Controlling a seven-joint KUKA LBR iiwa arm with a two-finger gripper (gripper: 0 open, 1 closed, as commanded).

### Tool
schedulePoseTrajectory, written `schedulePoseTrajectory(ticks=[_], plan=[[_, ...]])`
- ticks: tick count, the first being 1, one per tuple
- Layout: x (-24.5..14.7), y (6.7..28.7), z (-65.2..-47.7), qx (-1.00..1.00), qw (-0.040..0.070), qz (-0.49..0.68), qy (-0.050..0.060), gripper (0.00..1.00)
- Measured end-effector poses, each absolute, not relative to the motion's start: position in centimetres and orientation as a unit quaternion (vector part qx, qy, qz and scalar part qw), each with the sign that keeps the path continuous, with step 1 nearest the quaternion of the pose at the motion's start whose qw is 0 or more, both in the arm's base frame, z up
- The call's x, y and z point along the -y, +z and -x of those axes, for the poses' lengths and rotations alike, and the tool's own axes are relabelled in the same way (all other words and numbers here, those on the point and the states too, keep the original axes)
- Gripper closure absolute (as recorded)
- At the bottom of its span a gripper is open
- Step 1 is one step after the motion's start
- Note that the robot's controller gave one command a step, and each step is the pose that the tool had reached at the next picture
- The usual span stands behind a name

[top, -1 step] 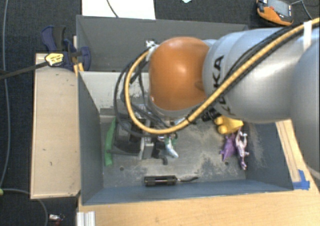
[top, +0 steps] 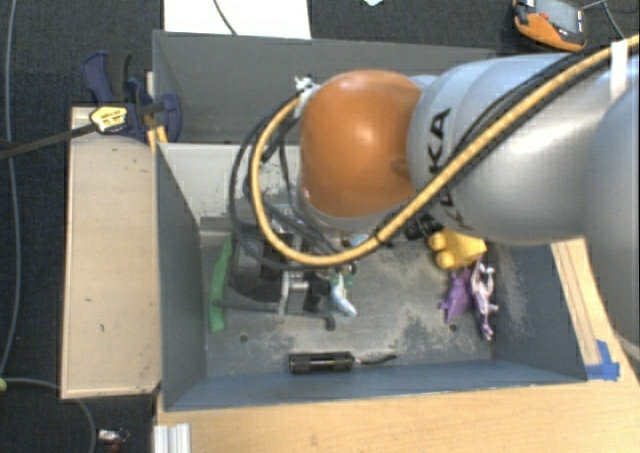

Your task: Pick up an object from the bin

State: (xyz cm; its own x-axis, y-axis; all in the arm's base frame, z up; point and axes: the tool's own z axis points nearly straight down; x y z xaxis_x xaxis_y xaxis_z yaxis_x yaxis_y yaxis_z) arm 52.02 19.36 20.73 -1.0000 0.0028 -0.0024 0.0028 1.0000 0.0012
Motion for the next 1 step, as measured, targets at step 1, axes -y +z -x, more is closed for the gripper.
schedulePoseTrajectory(ticks=[1], plan=[[-21.24,8.09,-59.2,-1.0,0.005,-0.015,0.002,0.0]])
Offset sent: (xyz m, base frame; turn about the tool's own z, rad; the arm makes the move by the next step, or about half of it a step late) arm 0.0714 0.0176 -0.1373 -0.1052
